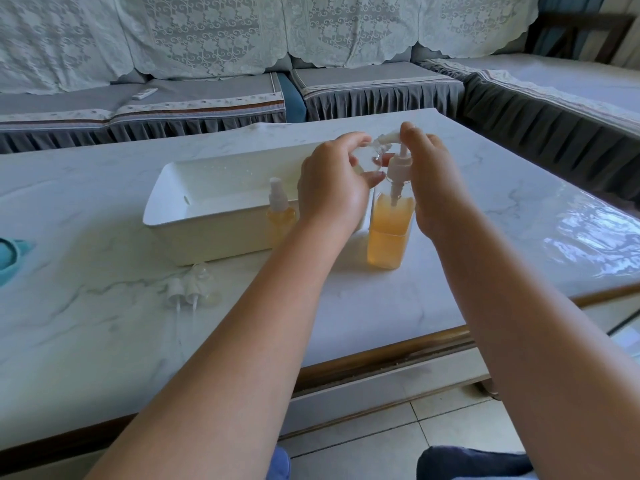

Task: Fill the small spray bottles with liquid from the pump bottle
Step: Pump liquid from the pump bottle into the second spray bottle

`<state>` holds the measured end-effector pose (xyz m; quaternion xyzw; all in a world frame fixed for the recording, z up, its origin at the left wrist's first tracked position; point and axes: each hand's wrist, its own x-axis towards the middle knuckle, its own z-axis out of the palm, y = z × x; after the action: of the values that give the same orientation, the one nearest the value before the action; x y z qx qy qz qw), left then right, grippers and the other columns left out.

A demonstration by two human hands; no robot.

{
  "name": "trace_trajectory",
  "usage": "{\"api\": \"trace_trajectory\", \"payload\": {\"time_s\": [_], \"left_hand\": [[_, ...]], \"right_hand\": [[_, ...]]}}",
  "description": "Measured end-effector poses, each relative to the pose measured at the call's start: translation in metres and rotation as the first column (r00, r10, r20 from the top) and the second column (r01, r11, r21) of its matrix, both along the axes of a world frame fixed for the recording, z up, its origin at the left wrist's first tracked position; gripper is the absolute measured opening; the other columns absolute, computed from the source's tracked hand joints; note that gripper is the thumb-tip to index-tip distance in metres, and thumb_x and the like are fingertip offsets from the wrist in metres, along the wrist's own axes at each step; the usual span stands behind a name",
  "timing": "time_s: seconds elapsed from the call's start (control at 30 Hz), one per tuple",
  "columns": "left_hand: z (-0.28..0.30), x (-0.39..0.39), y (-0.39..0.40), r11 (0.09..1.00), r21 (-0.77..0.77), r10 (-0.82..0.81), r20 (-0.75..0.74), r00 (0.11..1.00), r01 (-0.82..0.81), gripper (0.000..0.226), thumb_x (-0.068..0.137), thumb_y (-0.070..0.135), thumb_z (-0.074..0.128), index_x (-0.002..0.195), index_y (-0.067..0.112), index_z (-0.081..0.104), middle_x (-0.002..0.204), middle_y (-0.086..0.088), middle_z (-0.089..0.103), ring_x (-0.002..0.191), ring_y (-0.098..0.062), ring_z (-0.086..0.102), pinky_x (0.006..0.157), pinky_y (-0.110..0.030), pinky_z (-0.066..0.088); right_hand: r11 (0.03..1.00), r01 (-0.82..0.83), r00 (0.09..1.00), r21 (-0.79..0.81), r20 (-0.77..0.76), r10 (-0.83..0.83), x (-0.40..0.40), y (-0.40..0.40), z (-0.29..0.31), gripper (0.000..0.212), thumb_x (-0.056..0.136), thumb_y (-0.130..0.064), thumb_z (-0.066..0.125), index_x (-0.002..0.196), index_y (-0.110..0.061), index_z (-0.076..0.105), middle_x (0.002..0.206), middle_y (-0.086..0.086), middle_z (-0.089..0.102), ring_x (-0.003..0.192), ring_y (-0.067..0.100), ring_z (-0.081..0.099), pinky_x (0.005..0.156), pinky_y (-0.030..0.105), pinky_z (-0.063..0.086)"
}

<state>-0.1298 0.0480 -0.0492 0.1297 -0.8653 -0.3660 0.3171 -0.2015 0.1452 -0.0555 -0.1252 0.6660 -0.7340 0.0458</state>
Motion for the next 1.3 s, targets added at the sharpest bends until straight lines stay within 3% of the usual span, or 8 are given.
{"api": "trace_trajectory", "payload": {"time_s": [0.2,0.33,0.47,0.7,0.77,0.93,1.07,1.3], "left_hand": [[-0.0058,0.0001,-0.0004,0.999,-0.047,0.005,0.027,1.0,-0.003,0.048,0.079,0.021,0.076,0.125,0.028,0.063,0.095,0.006,0.061,0.097,-0.018,0.059,0.082,-0.032,0.047],[-0.0025,-0.0001,-0.0004,1.0,-0.024,0.005,0.01,1.0,-0.004,0.049,0.08,0.022,0.076,0.127,0.029,0.061,0.097,0.005,0.061,0.095,-0.016,0.057,0.08,-0.029,0.045],[0.0007,-0.0005,0.0005,1.0,-0.014,0.012,-0.011,1.0,-0.012,0.05,0.08,0.024,0.076,0.127,0.029,0.06,0.1,0.004,0.062,0.096,-0.016,0.056,0.077,-0.026,0.042],[0.0008,-0.0003,0.0022,1.0,-0.006,0.014,-0.02,1.0,-0.014,0.051,0.08,0.024,0.076,0.128,0.027,0.06,0.103,0.003,0.064,0.097,-0.016,0.056,0.076,-0.025,0.04],[0.0008,-0.0002,0.0019,1.0,-0.002,0.013,-0.019,1.0,-0.013,0.051,0.08,0.023,0.076,0.128,0.027,0.06,0.1,0.003,0.063,0.096,-0.016,0.056,0.076,-0.025,0.041],[-0.001,0.0002,0.0014,1.0,-0.019,0.007,0.002,1.0,-0.007,0.05,0.079,0.021,0.077,0.126,0.027,0.062,0.096,0.004,0.06,0.097,-0.018,0.058,0.082,-0.03,0.047],[-0.0045,0.0018,0.0011,0.999,-0.041,0.005,0.021,1.0,-0.005,0.048,0.079,0.021,0.077,0.124,0.027,0.063,0.099,0.003,0.063,0.099,-0.02,0.059,0.085,-0.032,0.048],[0.0002,-0.0002,-0.0006,1.0,0.006,0.01,-0.012,1.0,-0.009,0.05,0.079,0.021,0.077,0.126,0.03,0.061,0.095,0.005,0.059,0.095,-0.018,0.057,0.083,-0.032,0.048]], "right_hand": [[1.0,-0.005,1.0,0.013,-0.03,0.006,-0.0035,0.0036,-0.0017,0.028,0.102,-0.018,0.044,0.128,-0.009,0.05,0.083,-0.002,0.063,0.072,0.007,0.059,0.062,0.021,0.045],[0.999,-0.048,0.999,0.02,-0.016,0.048,-0.0056,0.004,-0.0014,0.041,0.1,-0.037,0.046,0.125,-0.007,0.054,0.08,0.0,0.069,0.071,0.011,0.063,0.056,0.025,0.043],[0.997,-0.076,0.997,0.032,-0.011,0.077,-0.0093,0.0049,-0.0019,0.069,0.08,-0.063,0.048,0.122,-0.01,0.061,0.081,0.002,0.073,0.071,0.012,0.067,0.057,0.025,0.043],[0.997,-0.077,0.997,0.023,-0.017,0.077,-0.0064,0.0038,-0.0018,0.067,0.085,-0.067,0.047,0.118,-0.011,0.064,0.083,0.003,0.072,0.073,0.016,0.066,0.053,0.024,0.042],[0.997,-0.068,0.998,0.033,-0.017,0.069,-0.0066,0.003,-0.0013,0.068,0.081,-0.063,0.049,0.122,-0.01,0.06,0.083,0.004,0.073,0.076,0.017,0.066,0.055,0.026,0.042],[0.997,-0.049,0.999,0.065,0.002,0.049,-0.0039,0.0045,0.0019,0.033,0.098,-0.03,0.045,0.121,-0.01,0.055,0.08,0.0,0.069,0.075,0.017,0.06,0.061,0.03,0.04],[0.995,-0.061,0.998,0.081,-0.024,0.063,-0.0039,0.0071,0.0006,0.029,0.099,-0.021,0.044,0.123,-0.01,0.055,0.092,0.006,0.068,0.082,0.017,0.058,0.065,0.026,0.042],[0.994,-0.081,0.997,0.076,-0.008,0.082,-0.0003,0.0057,0.0021,0.046,0.089,-0.055,0.047,0.108,-0.018,0.065,0.09,0.008,0.07,0.074,0.017,0.061,0.056,0.028,0.041]]}}
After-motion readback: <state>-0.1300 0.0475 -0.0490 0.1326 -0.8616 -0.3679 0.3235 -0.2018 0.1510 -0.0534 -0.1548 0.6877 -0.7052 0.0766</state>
